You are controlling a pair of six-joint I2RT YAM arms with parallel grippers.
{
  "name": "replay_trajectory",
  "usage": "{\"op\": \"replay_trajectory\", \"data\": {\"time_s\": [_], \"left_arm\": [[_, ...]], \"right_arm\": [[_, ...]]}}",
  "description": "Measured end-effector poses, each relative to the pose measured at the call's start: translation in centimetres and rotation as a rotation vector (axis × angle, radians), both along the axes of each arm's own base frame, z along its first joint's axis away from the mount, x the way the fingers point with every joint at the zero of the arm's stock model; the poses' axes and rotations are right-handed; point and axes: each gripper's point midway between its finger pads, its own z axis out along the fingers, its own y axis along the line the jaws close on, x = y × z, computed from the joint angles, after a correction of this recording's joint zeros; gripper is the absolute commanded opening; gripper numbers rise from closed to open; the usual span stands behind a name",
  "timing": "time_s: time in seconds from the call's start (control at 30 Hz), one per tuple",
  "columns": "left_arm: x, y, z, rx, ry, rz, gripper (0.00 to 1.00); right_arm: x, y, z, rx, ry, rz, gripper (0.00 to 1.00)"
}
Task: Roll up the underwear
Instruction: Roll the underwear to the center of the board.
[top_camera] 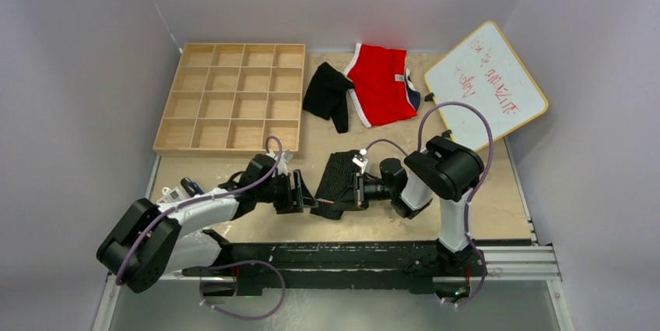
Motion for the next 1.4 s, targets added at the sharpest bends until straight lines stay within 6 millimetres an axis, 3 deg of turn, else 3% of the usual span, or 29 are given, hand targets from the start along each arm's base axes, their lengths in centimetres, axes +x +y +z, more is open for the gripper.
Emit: {"op": "replay_trajectory", "data": {"time_s": [0.23, 0.67, 0.77, 1.0, 1.03, 1.13, 1.4], "left_arm": [[0.5, -0.7, -0.7, -0.026, 0.016, 0.006, 0.62], [0.8, -2.8, -1.3, -0.130, 0.079, 0.054, 0.54], [1.1, -3.0, -1.4, -0.140, 0.094, 0.074, 0.50], [1.4, -2.8, -2.4, -0.118, 0.116, 0.113, 0.20], [1.5, -2.9, -2.5, -0.113, 0.114, 0.115, 0.13], [1.7, -3.1, -2.4, -0.096, 0.108, 0.104, 0.09], [2.3, -3.2, -2.2, -0.048, 0.077, 0.084, 0.07]], "right_arm": [[0.4, -0.5, 0.3, 0.044, 0.081, -0.013, 0.17], [0.9, -0.9, 0.5, 0.088, 0.146, -0.062, 0.18], [1.0, -1.1, 0.5, 0.092, 0.150, -0.071, 0.18], [1.1, -1.1, 0.5, 0.098, 0.165, -0.077, 0.19], [1.1, -1.1, 0.5, 0.099, 0.165, -0.078, 0.20], [1.1, -1.1, 0.6, 0.098, 0.162, -0.077, 0.30], [1.7, -1.7, 0.9, 0.014, 0.083, -0.064, 0.48]]}}
